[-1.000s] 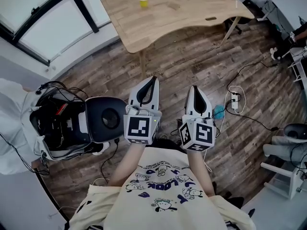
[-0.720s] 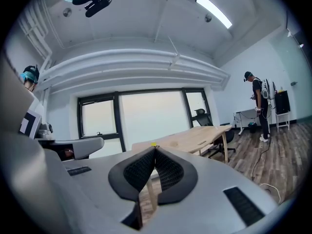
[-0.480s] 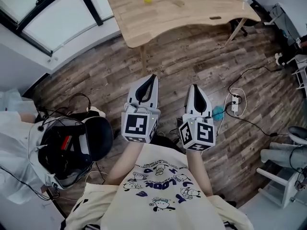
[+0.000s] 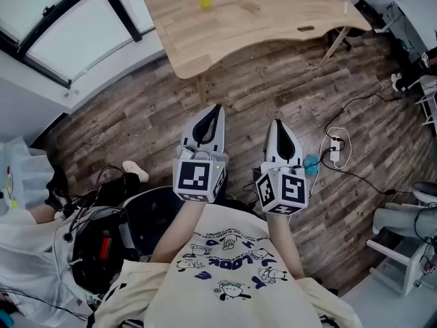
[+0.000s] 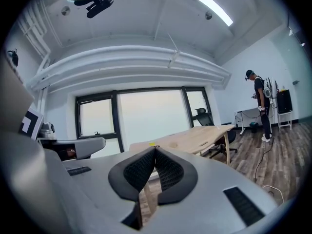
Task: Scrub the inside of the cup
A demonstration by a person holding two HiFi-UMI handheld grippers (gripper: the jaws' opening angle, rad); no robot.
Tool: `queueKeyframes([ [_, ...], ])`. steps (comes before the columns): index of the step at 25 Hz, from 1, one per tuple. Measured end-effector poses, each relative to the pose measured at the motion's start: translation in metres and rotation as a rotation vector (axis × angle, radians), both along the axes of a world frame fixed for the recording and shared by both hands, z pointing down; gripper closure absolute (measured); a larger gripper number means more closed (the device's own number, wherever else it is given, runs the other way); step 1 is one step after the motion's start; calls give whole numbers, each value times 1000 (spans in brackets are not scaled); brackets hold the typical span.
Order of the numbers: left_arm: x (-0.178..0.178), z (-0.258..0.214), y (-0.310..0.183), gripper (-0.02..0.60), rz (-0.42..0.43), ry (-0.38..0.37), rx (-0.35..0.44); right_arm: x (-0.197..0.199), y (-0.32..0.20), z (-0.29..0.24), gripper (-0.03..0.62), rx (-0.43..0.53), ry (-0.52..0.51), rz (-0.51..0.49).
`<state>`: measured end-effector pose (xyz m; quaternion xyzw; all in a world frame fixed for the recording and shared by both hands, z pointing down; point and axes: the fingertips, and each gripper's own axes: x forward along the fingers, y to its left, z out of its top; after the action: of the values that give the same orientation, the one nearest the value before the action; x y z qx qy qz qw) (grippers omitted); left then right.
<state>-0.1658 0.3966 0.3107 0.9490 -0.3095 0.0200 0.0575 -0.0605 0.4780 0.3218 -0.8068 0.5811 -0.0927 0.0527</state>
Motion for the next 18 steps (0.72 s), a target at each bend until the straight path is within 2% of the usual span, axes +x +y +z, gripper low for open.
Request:
queueKeyframes([
  [9,30,-12,-70,583,12,18,13,26,-70,-8,577,11,-9,3],
  [18,35,-10,-140,583,-22,31,8,41,-138,-6,577,13,-18,0],
])
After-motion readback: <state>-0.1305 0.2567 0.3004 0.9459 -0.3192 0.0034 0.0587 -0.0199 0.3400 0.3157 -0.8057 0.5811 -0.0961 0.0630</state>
